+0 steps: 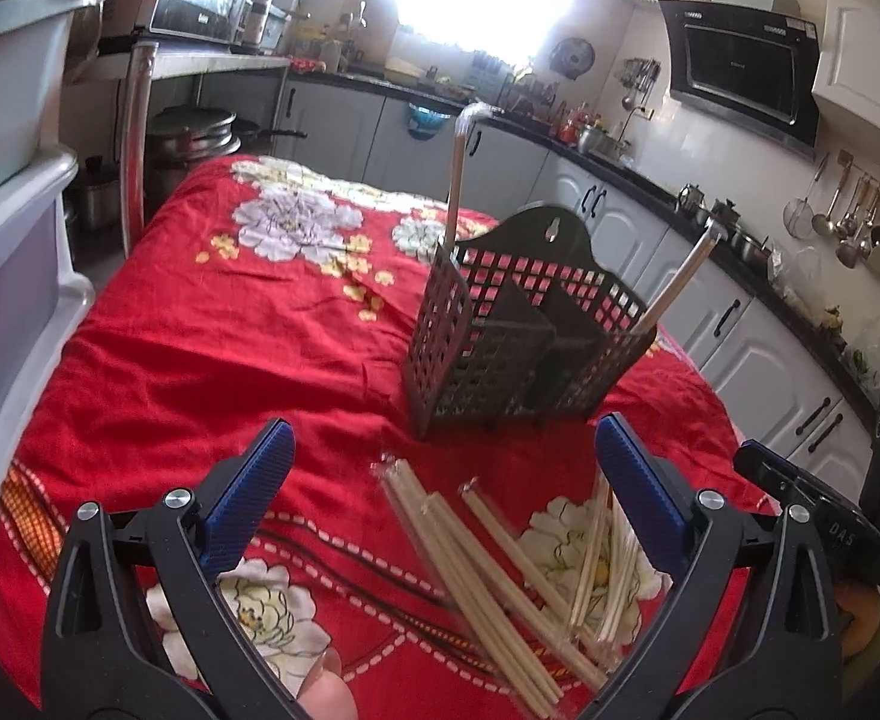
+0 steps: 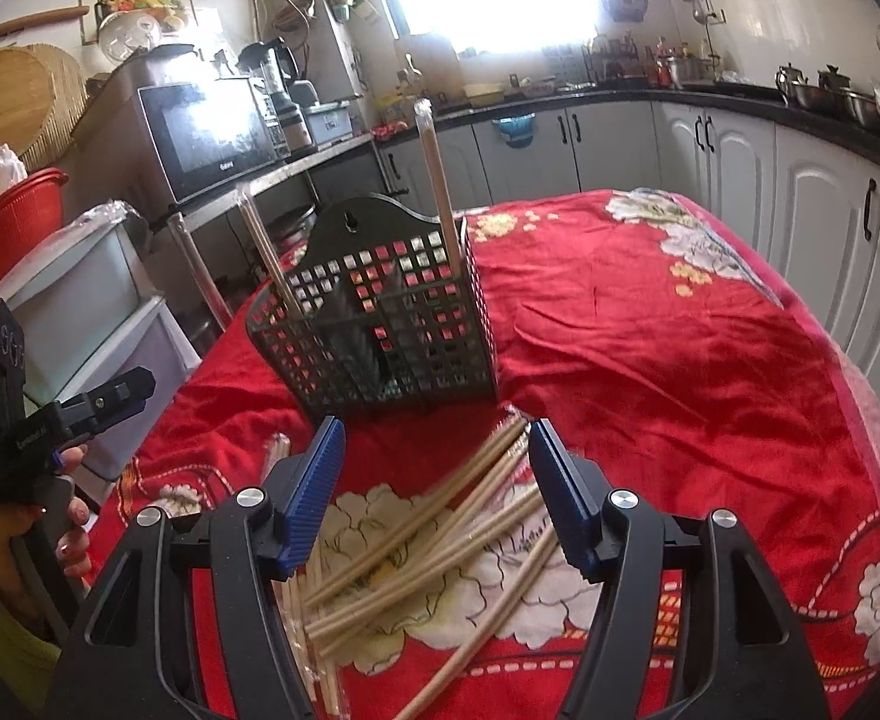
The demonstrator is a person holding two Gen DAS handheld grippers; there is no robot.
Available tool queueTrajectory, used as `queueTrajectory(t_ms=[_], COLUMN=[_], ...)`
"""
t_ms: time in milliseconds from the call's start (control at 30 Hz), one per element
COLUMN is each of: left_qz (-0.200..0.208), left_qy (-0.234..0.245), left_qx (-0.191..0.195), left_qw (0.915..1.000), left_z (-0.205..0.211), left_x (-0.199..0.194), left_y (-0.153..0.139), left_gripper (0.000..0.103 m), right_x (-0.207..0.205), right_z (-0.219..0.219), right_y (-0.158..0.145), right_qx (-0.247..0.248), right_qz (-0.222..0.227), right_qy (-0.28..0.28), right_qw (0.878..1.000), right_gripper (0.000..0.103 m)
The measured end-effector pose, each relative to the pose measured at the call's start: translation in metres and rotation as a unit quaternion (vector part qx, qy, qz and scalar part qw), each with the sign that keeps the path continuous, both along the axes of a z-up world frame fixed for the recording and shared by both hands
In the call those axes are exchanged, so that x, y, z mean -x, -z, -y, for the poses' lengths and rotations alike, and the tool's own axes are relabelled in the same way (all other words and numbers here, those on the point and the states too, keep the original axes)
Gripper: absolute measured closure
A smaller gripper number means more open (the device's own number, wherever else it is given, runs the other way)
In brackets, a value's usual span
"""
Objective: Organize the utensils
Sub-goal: 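Close the left tool on a wrapped chopstick while the right tool grasps another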
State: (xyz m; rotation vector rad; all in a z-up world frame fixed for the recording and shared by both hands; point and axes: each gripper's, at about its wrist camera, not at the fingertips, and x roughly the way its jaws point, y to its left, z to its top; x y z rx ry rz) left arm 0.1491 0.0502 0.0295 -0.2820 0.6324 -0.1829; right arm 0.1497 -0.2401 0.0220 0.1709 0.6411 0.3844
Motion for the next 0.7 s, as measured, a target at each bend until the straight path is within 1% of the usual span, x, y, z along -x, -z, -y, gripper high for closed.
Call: queueTrajectory(t_ms=[200,233,267,367,400,467,533,567,600,667,700], left_qz=[-0.027,-0.033,-0.037,-0.054,-0.058,-0.068,-0.079,-0.084,-0.089,-0.103,-0.111], left_qy=[0.007,0.006,0.006,0.009,0.010,0.011,0.014,0.016,0.016,0.019,0.018], left_qx=[0.002,0.003,0.004,0.006,0.008,0.011,0.016,0.019,0.021,0.029,0.031], left_qw=[0.9996,0.9994,0.9993,0.9985,0.9982,0.9976,0.9967,0.9961,0.9956,0.9940,0.9932], left_z=[0.002,0.002,0.002,0.001,0.000,0.000,-0.001,-0.001,0.000,-0.002,-0.003], left_x=[0.003,0.004,0.005,0.005,0.006,0.006,0.006,0.006,0.006,0.004,0.003], left_y=[0.018,0.022,0.024,0.034,0.036,0.042,0.048,0.051,0.053,0.060,0.064], left_gripper=[0.011,0.012,0.017,0.025,0.027,0.040,0.045,0.050,0.052,0.061,0.063], right_x=[0.002,0.002,0.002,0.001,0.001,-0.001,-0.004,-0.006,-0.008,-0.012,-0.014], right_z=[0.002,0.001,0.001,0.000,0.000,-0.001,-0.001,-0.001,-0.001,-0.001,0.000], right_y=[0.013,0.014,0.016,0.020,0.021,0.026,0.031,0.034,0.038,0.042,0.045], right_qx=[-0.001,0.000,0.000,0.000,0.000,0.002,0.002,0.002,0.001,0.000,0.000], right_qz=[-0.022,-0.024,-0.028,-0.040,-0.043,-0.054,-0.067,-0.076,-0.084,-0.095,-0.103], right_qy=[-0.002,-0.002,-0.003,-0.004,-0.004,-0.003,-0.001,0.001,0.004,0.009,0.013], right_qw=[1.000,1.000,1.000,0.999,0.999,0.999,0.998,0.997,0.996,0.995,0.995], right_gripper=[0.042,0.042,0.042,0.042,0.043,0.049,0.055,0.055,0.056,0.060,0.061])
